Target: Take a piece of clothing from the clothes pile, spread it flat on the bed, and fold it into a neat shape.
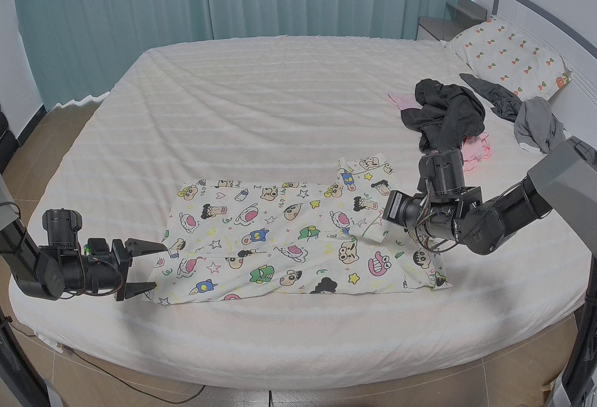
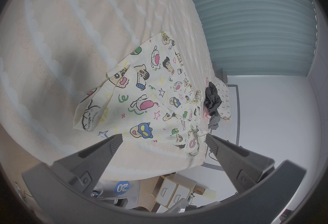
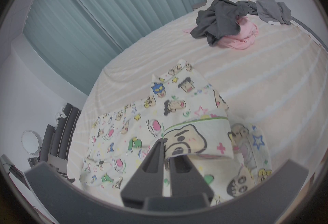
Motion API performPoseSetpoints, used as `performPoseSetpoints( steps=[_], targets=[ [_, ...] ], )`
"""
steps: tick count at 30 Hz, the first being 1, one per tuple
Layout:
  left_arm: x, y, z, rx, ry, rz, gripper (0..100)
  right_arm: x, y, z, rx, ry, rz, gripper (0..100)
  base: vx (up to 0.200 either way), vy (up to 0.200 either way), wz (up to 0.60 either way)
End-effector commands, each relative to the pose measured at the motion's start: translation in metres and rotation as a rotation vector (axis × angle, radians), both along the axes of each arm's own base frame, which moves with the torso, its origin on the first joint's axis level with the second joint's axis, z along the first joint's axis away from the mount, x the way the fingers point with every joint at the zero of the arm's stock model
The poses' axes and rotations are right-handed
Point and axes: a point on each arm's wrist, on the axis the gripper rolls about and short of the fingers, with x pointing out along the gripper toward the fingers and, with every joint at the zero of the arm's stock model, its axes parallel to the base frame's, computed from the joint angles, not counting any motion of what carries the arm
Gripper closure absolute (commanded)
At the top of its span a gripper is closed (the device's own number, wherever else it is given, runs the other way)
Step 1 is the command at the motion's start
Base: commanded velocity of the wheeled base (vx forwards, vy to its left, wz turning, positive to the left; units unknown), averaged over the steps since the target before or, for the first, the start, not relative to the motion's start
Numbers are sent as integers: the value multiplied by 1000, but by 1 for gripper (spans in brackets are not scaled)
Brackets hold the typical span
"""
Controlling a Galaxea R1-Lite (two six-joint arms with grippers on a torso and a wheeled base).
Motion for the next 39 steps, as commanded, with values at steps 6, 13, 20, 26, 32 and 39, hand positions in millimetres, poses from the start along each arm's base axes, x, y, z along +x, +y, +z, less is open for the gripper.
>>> performPoseSetpoints(
  steps=[6, 13, 20, 26, 32, 39],
  targets=[
    [-1, 0, 0, 1, -2, -1, 0, -45, 5, -1, -25, 64, 55, 100, 0, 0, 0],
    [-4, -1, -2, 11, -39, 2, 0, -70, 6, -11, -85, 103, 28, 100, 0, 0, 0],
    [-4, -1, -2, 8, -38, 4, 0, -81, 10, -24, -83, 155, 19, 100, 0, 0, 0],
    [-4, -1, -2, 8, -38, 4, 0, -85, 18, -32, -47, 195, 7, 100, 0, 0, 0],
    [-4, -1, -2, 8, -38, 4, 0, -91, 18, -40, -58, 226, 10, 0, 0, 0, 0],
    [-4, -1, -2, 8, -38, 4, 0, -100, 15, -32, -51, 217, 17, 0, 0, 0, 0]
  ],
)
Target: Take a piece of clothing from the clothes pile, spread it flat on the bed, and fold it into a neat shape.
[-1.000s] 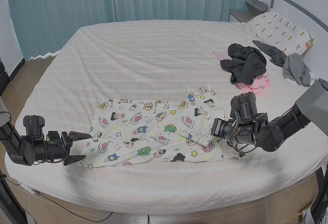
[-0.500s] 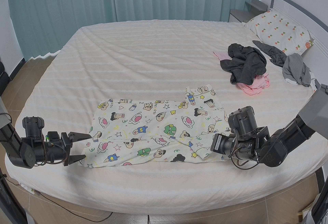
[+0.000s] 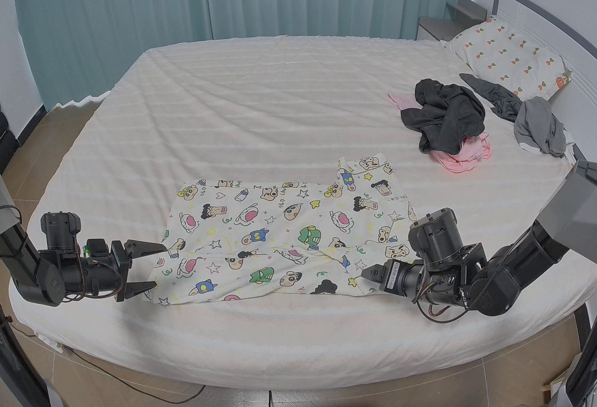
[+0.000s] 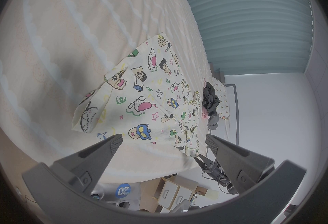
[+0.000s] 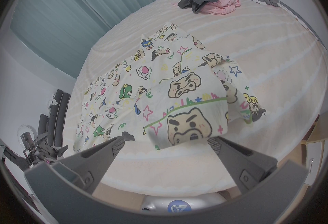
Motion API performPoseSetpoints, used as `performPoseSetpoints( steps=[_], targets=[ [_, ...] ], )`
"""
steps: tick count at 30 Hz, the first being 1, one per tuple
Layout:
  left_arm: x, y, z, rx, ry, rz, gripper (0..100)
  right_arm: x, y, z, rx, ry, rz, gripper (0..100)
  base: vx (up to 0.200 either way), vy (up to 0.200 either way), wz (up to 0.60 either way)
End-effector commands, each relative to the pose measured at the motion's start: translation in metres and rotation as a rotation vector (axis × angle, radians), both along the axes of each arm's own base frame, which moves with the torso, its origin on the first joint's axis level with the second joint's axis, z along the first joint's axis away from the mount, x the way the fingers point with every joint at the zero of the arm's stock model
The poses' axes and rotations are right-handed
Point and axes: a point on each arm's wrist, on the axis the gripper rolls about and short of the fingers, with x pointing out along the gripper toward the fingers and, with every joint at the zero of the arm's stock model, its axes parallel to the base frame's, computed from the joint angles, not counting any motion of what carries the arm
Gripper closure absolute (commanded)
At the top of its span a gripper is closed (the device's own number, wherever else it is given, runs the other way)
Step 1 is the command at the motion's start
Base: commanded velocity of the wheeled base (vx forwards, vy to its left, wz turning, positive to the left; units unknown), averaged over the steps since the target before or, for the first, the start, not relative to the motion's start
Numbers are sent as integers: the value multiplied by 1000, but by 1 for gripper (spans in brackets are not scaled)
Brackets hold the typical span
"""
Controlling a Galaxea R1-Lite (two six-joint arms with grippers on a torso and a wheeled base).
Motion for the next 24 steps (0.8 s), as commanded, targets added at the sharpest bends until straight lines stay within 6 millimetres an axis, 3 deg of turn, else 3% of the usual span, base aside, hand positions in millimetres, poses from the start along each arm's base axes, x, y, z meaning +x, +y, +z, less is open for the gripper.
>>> performPoseSetpoints(
  steps=[1, 4, 7, 11, 19, 24],
  targets=[
    [0, 0, -1, -1, 2, 1, 0, -8, -4, 14, 19, -28, 5, 0, 0, 0, 0],
    [0, 0, -1, -1, 3, 1, 0, -11, -6, 24, 34, -49, 9, 0, 0, 0, 0],
    [0, 0, -1, -1, 2, 1, 0, -20, -10, 46, 84, -93, 35, 0, 0, 0, 0],
    [0, 0, -1, -1, 3, 1, 0, -29, -8, 55, 115, -97, 89, 0, 0, 0, 0],
    [0, 1, -1, -1, 2, 2, 0, -16, 1, 44, 125, -74, 109, 0, 0, 0, 0],
    [0, 1, -1, -2, 4, 3, 0, 18, 2, 19, 145, -50, 83, 0, 0, 0, 0]
  ],
)
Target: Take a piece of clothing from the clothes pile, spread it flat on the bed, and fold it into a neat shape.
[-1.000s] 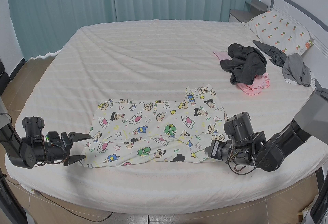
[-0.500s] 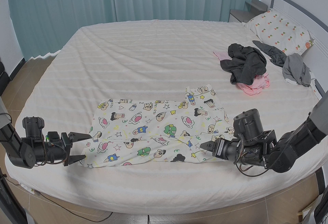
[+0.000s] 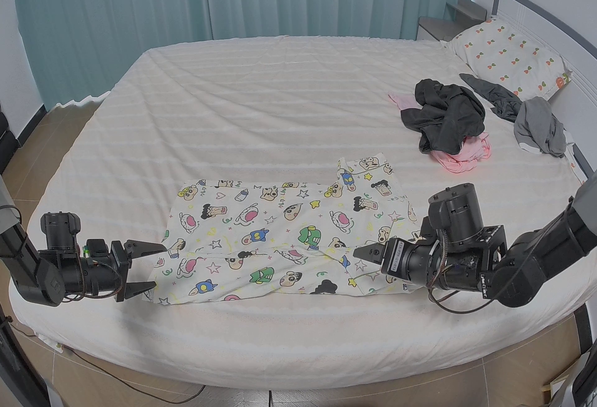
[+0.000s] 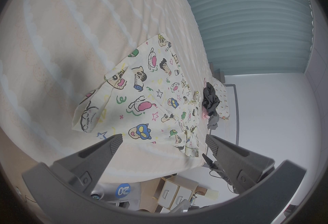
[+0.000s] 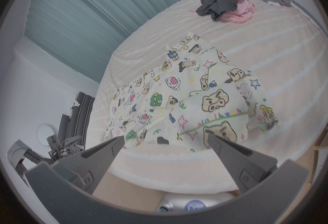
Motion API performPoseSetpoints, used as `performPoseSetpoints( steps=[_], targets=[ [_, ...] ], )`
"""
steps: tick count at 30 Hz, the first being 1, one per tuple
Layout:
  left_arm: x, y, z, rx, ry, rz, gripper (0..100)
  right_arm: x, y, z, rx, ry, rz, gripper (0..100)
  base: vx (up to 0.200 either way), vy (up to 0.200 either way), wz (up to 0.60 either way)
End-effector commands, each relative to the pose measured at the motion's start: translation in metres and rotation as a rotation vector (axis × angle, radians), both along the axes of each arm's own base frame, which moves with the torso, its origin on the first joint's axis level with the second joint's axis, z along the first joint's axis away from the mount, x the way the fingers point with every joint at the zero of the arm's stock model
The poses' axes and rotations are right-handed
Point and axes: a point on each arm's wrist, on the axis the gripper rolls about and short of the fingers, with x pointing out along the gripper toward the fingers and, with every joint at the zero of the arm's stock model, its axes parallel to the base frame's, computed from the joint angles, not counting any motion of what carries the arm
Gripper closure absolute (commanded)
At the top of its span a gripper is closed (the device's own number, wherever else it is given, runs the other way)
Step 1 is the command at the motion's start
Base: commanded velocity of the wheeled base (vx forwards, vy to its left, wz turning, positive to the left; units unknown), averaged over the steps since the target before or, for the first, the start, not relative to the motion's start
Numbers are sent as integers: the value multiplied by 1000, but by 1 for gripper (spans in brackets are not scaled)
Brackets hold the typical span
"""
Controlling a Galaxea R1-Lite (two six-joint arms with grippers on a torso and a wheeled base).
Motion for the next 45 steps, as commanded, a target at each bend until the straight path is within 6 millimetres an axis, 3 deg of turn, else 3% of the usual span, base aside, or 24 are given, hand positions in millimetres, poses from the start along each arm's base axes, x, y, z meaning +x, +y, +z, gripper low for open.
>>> performPoseSetpoints(
  steps=[1, 6, 11, 15, 19, 21, 28, 32, 37, 42, 45],
  targets=[
    [0, 0, 0, -1, 0, 1, 0, 29, 1, -27, 12, 35, -16, 0, 0, 0, 0],
    [1, 0, 0, -1, 0, 0, 0, 38, 1, -49, 11, 70, -6, 0, 0, 0, 0],
    [0, 0, 0, -1, 1, 1, 0, 47, -12, -81, -26, 131, -53, 0, 0, 0, 0],
    [0, 0, 0, -1, 1, 0, 0, 54, -17, -90, -23, 151, -72, 0, 0, 0, 0],
    [0, 0, 2, -1, -5, 1, 0, 54, -17, -83, 20, 94, -65, 0, 0, 0, 0],
    [1, 0, 3, -3, -7, 3, 0, 46, -17, -70, 43, 50, -53, 0, 0, 0, 0],
    [5, 1, 13, -70, 16, 49, 0, 5, -28, -13, 193, -11, -62, 0, 0, 0, 0],
    [5, 1, 14, -74, 15, 52, 0, -10, -44, -2, 219, -29, -72, 0, 0, 0, 0],
    [4, 1, 14, -74, 12, 44, 0, -16, -59, -11, 264, -95, -81, 0, 80, 0, 0],
    [4, 1, 13, -67, -5, 45, 0, -10, -58, -28, 280, -125, -76, 0, 200, 0, 0],
    [5, 1, 13, -63, -21, 48, 0, -11, -57, -27, 285, -133, -72, 0, 200, 0, 0]
  ],
)
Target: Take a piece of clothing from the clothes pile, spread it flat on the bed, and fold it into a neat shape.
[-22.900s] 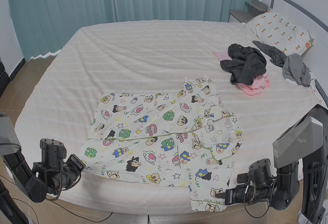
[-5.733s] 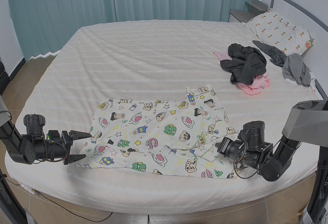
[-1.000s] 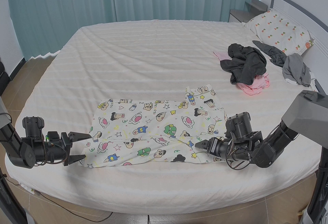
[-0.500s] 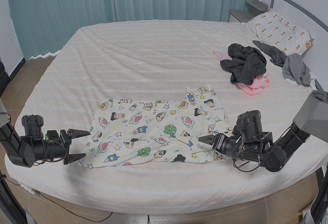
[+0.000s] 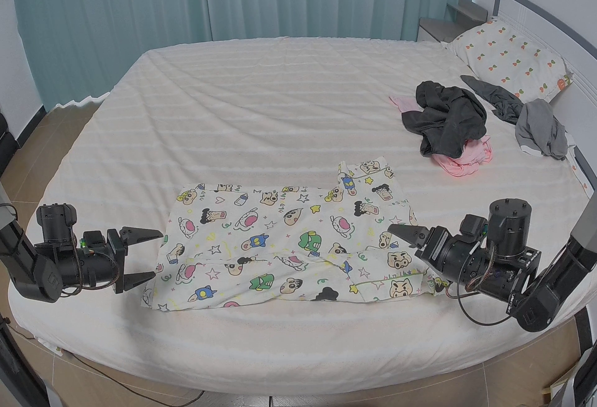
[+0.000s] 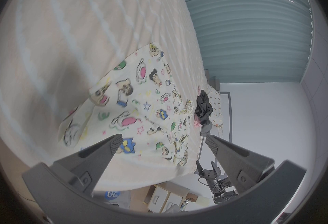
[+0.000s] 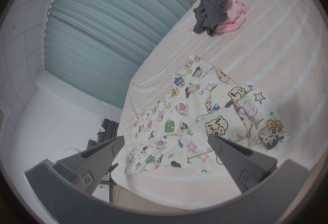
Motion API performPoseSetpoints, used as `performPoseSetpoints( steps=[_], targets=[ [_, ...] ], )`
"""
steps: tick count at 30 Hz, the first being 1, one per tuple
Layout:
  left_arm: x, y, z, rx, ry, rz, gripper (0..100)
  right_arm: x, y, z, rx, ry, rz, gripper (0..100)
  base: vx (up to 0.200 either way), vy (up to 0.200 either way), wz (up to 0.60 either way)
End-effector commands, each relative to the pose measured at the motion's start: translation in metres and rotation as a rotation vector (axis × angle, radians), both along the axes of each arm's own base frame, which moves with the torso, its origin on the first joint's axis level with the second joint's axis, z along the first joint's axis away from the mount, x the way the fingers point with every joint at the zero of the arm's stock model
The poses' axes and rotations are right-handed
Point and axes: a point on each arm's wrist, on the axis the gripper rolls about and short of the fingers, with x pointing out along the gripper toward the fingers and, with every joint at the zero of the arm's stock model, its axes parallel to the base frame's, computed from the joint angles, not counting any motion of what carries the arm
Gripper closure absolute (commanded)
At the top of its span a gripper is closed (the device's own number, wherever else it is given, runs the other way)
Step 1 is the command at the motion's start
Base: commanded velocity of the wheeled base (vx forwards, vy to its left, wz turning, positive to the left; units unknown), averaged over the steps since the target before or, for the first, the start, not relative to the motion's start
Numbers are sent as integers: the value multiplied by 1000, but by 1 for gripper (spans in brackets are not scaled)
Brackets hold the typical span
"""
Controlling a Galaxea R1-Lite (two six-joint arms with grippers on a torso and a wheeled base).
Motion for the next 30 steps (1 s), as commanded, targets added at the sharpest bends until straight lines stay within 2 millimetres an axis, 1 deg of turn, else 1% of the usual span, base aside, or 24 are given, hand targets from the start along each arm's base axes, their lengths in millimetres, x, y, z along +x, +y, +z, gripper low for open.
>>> performPoseSetpoints(
  steps=[1, 5, 17, 23, 30],
  targets=[
    [0, 1, -1, 5, -15, 5, 0, -2, -4, -16, -20, 50, -3, 0, 200, 0, 0],
    [-1, 0, -1, 7, -21, 5, 0, -4, -4, -17, -24, 53, -1, 0, 200, 0, 0],
    [0, 0, -1, 30, -25, 37, 0, -4, -3, -19, -28, 58, 0, 0, 0, 0, 0],
    [1, 0, -1, 34, -39, 37, 0, -4, -3, -20, -30, 62, 1, 0, 200, 0, 0],
    [1, 0, -2, 38, -37, 41, 0, -4, -3, -20, -32, 62, 2, 0, 0, 0, 0]
  ],
)
